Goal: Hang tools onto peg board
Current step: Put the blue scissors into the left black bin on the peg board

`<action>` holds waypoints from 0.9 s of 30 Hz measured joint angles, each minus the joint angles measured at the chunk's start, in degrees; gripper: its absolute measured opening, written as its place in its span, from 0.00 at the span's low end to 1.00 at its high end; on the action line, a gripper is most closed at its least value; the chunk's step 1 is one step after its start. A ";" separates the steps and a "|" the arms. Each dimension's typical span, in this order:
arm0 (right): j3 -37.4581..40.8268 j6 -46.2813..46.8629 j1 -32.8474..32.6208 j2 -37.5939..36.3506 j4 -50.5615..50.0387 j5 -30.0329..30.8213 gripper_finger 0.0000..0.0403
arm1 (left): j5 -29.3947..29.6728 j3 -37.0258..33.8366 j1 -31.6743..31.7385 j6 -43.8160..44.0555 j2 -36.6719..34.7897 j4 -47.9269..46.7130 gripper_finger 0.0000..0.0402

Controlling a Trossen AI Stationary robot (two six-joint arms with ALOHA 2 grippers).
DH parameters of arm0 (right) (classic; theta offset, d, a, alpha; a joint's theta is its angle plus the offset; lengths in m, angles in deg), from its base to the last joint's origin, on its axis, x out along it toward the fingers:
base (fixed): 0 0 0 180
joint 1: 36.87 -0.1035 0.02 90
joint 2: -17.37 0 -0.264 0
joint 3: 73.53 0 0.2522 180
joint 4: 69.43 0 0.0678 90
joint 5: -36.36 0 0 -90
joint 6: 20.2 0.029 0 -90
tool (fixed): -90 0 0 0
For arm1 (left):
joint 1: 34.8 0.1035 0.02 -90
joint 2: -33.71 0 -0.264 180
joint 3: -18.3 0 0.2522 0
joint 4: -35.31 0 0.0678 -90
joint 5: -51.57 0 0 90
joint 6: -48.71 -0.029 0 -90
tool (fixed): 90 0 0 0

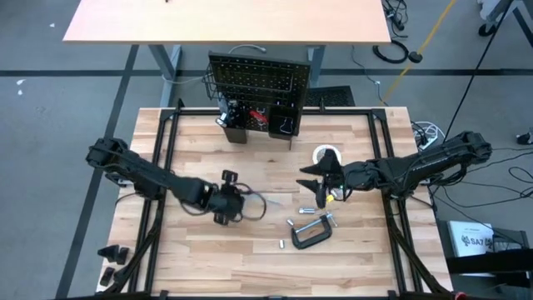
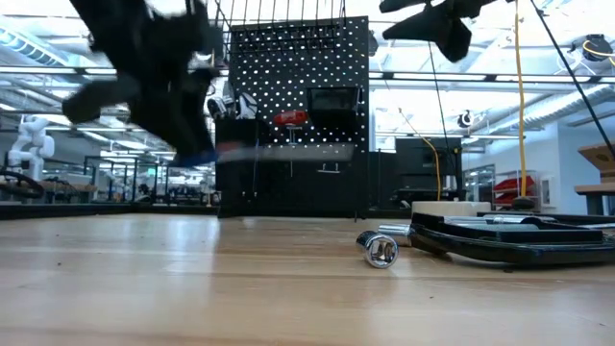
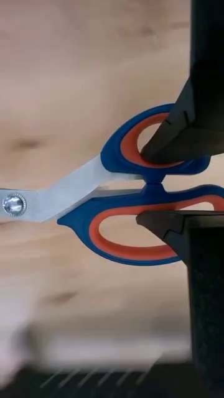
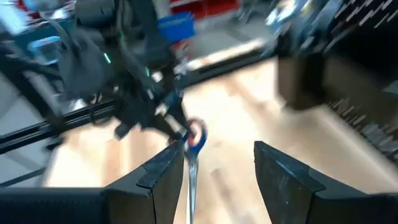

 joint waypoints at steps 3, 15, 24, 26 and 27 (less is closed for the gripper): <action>0.00 5.49 0.28 1.27 -1.88 -5.73 0.46 | 6.23 2.55 -4.62 -5.16 0.72 0.32 0.20; 0.00 13.98 4.43 15.11 11.59 -26.80 0.46 | 26.87 13.58 -12.65 -24.98 7.31 3.01 0.20; -0.04 13.91 6.29 19.83 17.32 -32.24 0.46 | 27.18 13.75 -9.69 -26.90 9.47 2.80 0.20; -0.04 14.13 6.45 21.07 18.32 -32.42 0.46 | 27.17 13.76 -8.98 -26.89 9.47 2.98 0.20; -0.04 14.32 6.59 21.45 18.36 -32.50 0.46 | 27.15 13.76 -8.73 -26.88 9.45 3.01 0.20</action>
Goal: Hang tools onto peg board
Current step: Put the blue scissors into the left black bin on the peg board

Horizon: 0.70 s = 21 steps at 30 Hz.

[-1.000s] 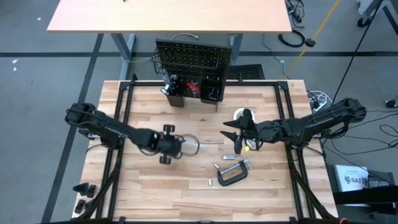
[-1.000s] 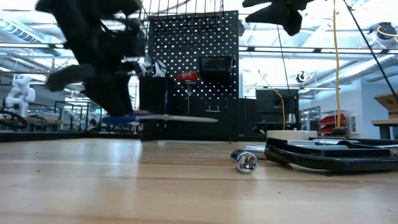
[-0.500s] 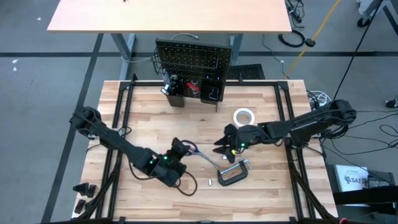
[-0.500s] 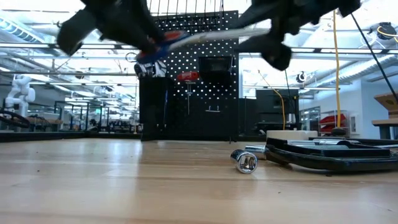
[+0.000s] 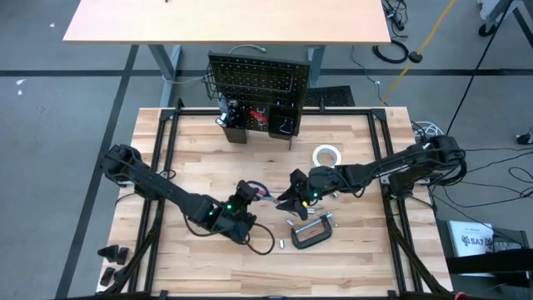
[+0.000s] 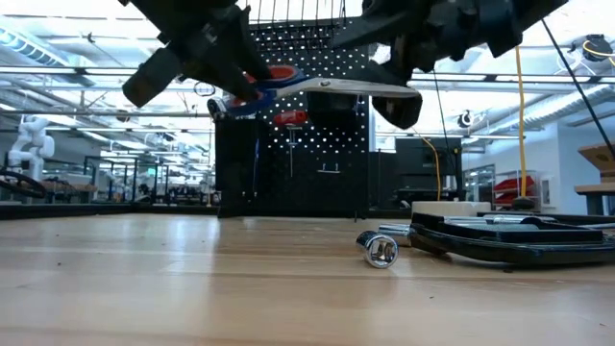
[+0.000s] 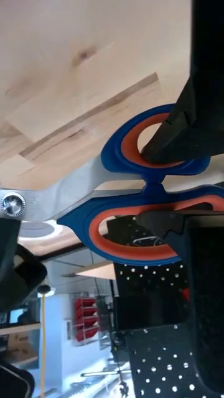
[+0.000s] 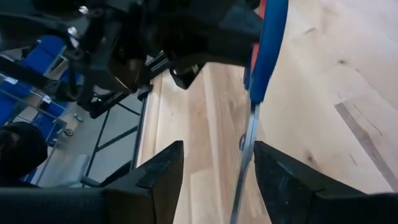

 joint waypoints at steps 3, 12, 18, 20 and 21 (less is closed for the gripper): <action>-0.82 0.02 0.27 1.27 -0.02 -0.18 0.46 | -0.09 -0.02 0.29 -0.04 0.02 0.34 0.20; -4.09 -2.58 0.31 2.38 -4.12 1.28 0.33 | -0.28 0.07 0.29 0.01 -0.02 3.22 0.20; -4.15 -4.82 0.33 2.38 -5.08 1.63 0.13 | -0.17 0.07 0.29 -0.07 -0.02 3.51 0.20; -4.15 -6.02 0.36 2.38 -5.58 1.83 0.06 | 0.11 0.06 0.27 -0.24 -0.02 3.94 0.20; -4.15 -7.20 0.33 2.38 -6.01 2.21 0.06 | 0.09 0.02 0.27 -0.27 -0.02 4.42 0.20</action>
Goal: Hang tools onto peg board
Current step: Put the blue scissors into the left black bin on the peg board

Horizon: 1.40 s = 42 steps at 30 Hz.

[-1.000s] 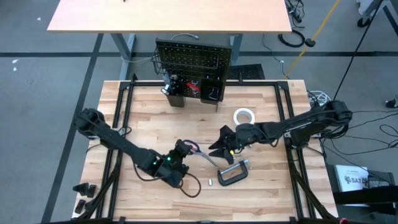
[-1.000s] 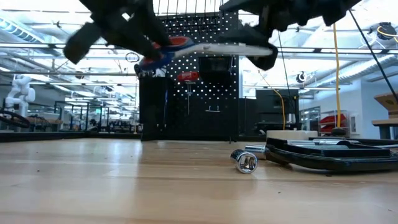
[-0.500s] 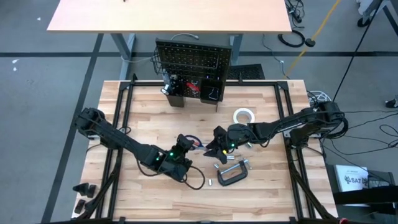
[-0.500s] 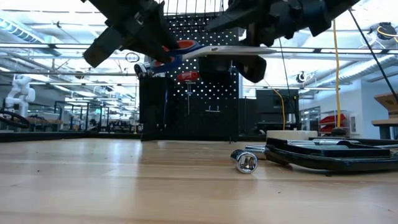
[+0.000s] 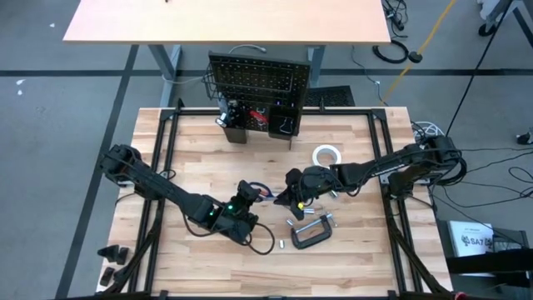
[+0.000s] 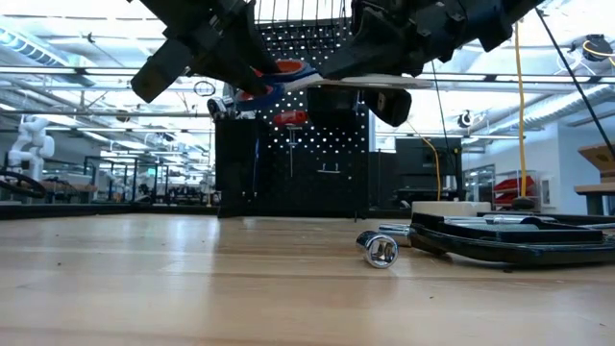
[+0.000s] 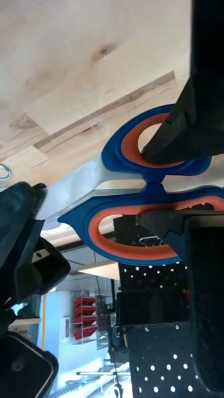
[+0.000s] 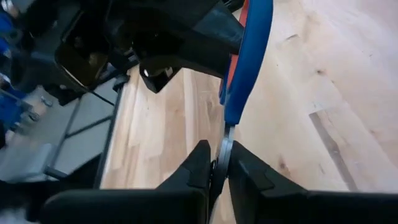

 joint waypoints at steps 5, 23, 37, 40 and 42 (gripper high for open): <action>-0.06 -2.42 -0.26 -0.09 -2.23 3.15 0.06 | -0.35 -0.06 0.02 4.12 0.02 0.79 0.33; 0.00 -9.63 -1.71 -3.92 -11.13 14.87 0.06 | -4.82 -6.16 -5.00 35.48 -14.50 -7.21 0.50; 0.00 -24.27 -10.74 -7.38 12.06 21.13 0.06 | -28.78 -58.84 -0.69 41.15 -33.16 99.36 0.50; 0.02 -25.05 -10.81 -5.60 17.03 21.87 0.06 | -29.35 -58.13 -0.67 39.22 -29.38 105.56 0.50; 0.02 -26.31 -10.70 -3.85 21.64 22.75 0.06 | -29.38 -55.31 -0.29 37.98 -26.81 104.15 0.50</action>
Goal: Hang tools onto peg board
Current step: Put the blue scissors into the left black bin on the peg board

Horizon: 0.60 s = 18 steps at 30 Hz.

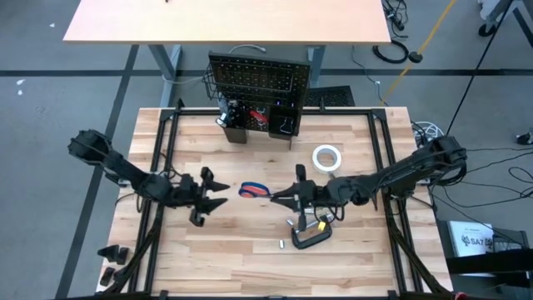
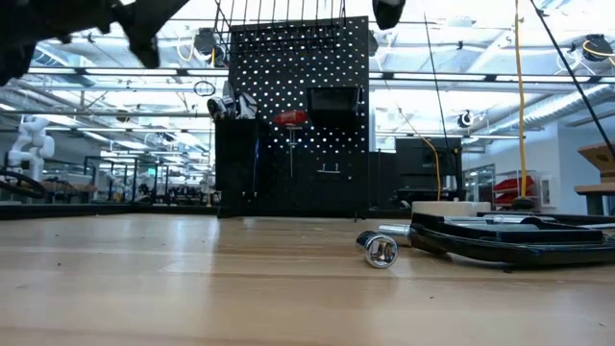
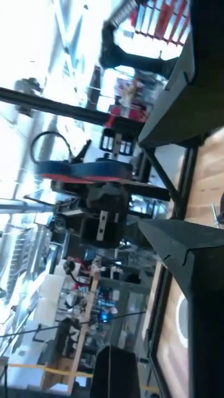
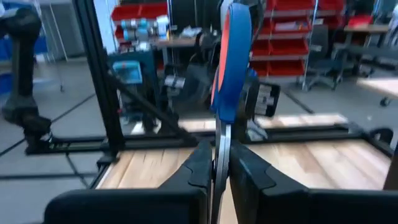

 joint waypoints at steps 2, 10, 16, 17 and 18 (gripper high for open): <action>0.00 -1.01 0.55 1.61 3.71 0.13 0.06 | -0.01 3.10 0.59 -0.58 2.23 -1.17 0.50; 0.00 -1.55 1.52 2.95 7.77 0.15 0.06 | -0.52 12.15 3.01 -5.64 9.98 -1.10 0.50; 0.00 -1.70 1.50 2.97 9.11 -0.18 0.06 | -2.36 16.13 6.48 -4.86 14.52 -1.15 0.50; 0.00 -1.67 1.51 2.97 9.15 -0.18 0.06 | -3.48 16.76 7.01 -4.74 15.25 -1.25 0.50; 0.00 -1.63 1.52 2.97 9.21 -0.16 0.06 | -4.65 17.31 7.49 -4.71 15.89 -1.37 0.50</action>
